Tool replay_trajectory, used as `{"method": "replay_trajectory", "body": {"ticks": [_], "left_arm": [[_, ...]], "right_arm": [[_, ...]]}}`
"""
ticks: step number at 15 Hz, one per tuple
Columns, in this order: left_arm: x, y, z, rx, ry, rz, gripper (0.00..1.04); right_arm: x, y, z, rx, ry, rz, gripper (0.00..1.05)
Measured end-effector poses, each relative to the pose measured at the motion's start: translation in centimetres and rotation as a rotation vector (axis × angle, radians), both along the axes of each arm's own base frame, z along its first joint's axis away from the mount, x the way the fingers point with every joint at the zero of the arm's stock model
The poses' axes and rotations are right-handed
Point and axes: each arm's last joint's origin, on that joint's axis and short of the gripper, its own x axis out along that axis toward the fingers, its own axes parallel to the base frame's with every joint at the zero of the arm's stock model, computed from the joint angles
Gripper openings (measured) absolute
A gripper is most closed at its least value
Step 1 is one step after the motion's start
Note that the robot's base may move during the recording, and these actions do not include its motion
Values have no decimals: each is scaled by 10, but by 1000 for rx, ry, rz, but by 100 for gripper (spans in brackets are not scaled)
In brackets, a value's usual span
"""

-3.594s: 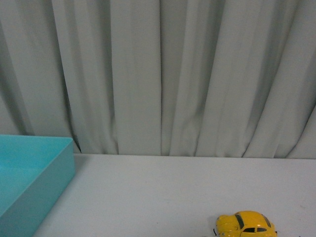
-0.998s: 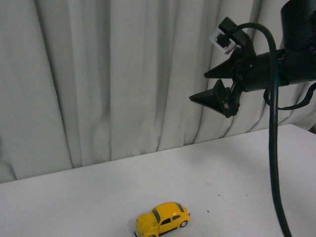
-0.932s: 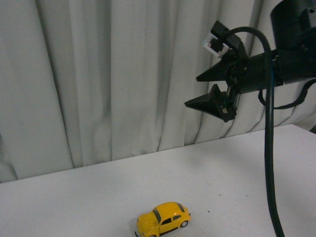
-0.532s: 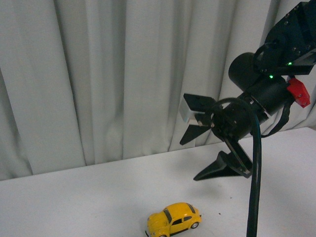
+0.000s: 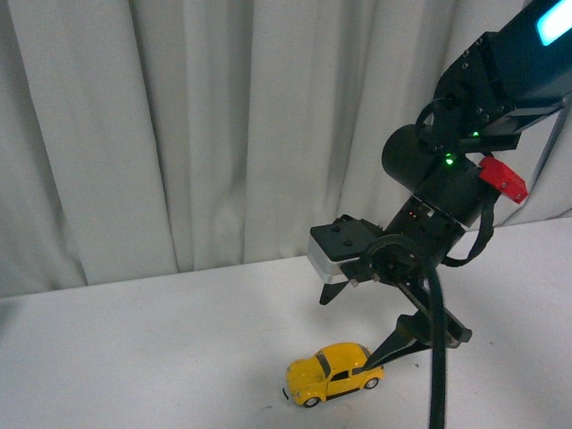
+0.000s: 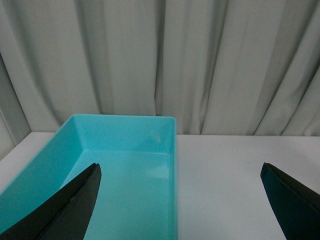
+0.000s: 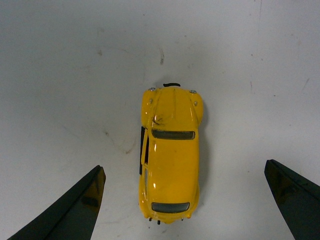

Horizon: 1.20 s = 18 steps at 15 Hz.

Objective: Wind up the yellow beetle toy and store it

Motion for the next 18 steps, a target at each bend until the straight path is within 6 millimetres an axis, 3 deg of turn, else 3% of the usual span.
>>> {"method": "replay_trajectory", "body": {"ticks": [2, 7, 11, 18], "left_arm": [[0, 0, 0, 0, 0, 0, 98], [0, 0, 0, 0, 0, 0, 98], [0, 0, 0, 0, 0, 0, 98], [0, 0, 0, 0, 0, 0, 98]], "right_arm": [[5, 15, -16, -47, 72, -96, 98], [7, 16, -25, -112, 121, -196, 98], [11, 18, -34, -169, 108, -165, 98], [11, 41, -40, -179, 70, -97, 98]]}}
